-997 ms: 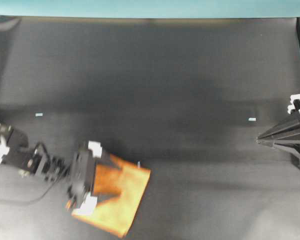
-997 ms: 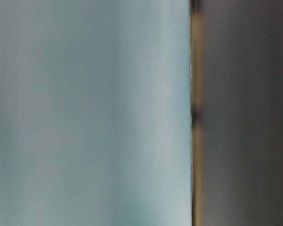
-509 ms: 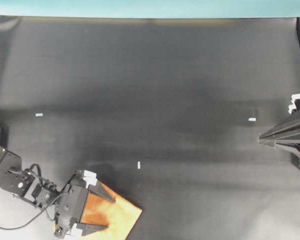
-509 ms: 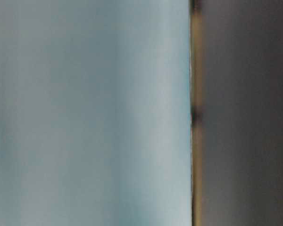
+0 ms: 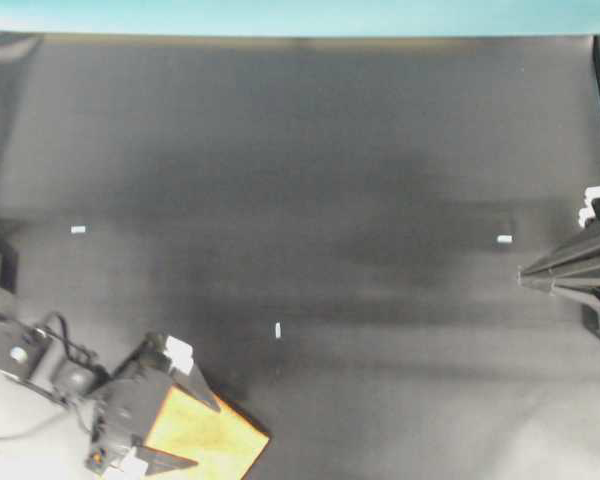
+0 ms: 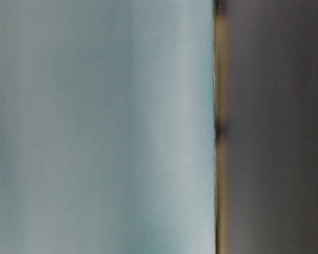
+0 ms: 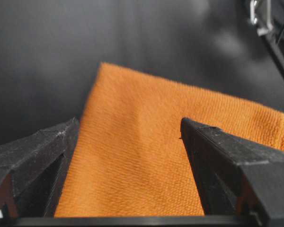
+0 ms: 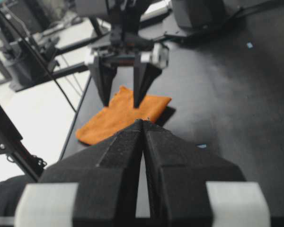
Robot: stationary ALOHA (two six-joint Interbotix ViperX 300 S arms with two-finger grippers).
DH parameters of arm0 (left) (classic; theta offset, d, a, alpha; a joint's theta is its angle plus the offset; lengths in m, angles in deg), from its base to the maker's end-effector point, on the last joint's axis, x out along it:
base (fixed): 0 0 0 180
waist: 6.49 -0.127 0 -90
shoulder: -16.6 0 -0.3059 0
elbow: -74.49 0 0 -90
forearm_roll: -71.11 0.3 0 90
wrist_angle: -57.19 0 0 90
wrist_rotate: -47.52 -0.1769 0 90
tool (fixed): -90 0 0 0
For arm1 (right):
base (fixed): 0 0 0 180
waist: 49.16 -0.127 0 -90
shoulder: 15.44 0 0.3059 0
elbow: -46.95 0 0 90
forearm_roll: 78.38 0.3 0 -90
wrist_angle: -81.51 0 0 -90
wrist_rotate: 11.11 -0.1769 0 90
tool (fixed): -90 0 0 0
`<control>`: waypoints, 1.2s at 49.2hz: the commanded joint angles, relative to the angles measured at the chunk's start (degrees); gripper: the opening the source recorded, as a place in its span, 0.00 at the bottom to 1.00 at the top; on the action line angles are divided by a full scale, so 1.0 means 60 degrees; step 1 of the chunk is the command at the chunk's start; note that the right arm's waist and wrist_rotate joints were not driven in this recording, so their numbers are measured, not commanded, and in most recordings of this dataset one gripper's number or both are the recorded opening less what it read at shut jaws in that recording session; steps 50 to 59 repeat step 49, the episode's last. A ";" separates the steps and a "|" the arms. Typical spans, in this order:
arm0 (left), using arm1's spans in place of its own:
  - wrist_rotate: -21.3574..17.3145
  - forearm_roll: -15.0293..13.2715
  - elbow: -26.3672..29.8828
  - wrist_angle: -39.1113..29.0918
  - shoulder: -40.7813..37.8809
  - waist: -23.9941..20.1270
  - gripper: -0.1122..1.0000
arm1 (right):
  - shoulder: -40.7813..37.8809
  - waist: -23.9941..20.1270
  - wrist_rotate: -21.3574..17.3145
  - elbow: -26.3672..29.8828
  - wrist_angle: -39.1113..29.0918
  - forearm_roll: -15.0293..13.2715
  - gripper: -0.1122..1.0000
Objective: Push an orange cloth with the left arm to wipe the desk.
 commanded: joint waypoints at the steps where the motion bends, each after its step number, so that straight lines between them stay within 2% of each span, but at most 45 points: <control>1: -0.0161 0.0029 -0.0117 -0.0337 0.0850 -0.0103 0.86 | -0.0044 0.0000 0.0000 0.0044 0.0029 0.0015 0.10; 14: -0.0190 0.0029 -0.0645 -0.1465 0.2637 -0.0190 0.86 | -0.0029 0.0000 0.0000 0.0044 0.0029 0.0015 0.10; 25: -0.0117 0.0029 -0.1201 -0.1743 0.3545 -0.0190 0.86 | -0.0029 0.0000 0.0000 0.0029 0.0029 0.0015 0.10; 59: -0.0088 0.0029 -0.1406 -0.2139 0.3794 -0.0190 0.86 | -0.0015 0.0000 -0.0015 -0.0176 -0.0103 0.0015 0.10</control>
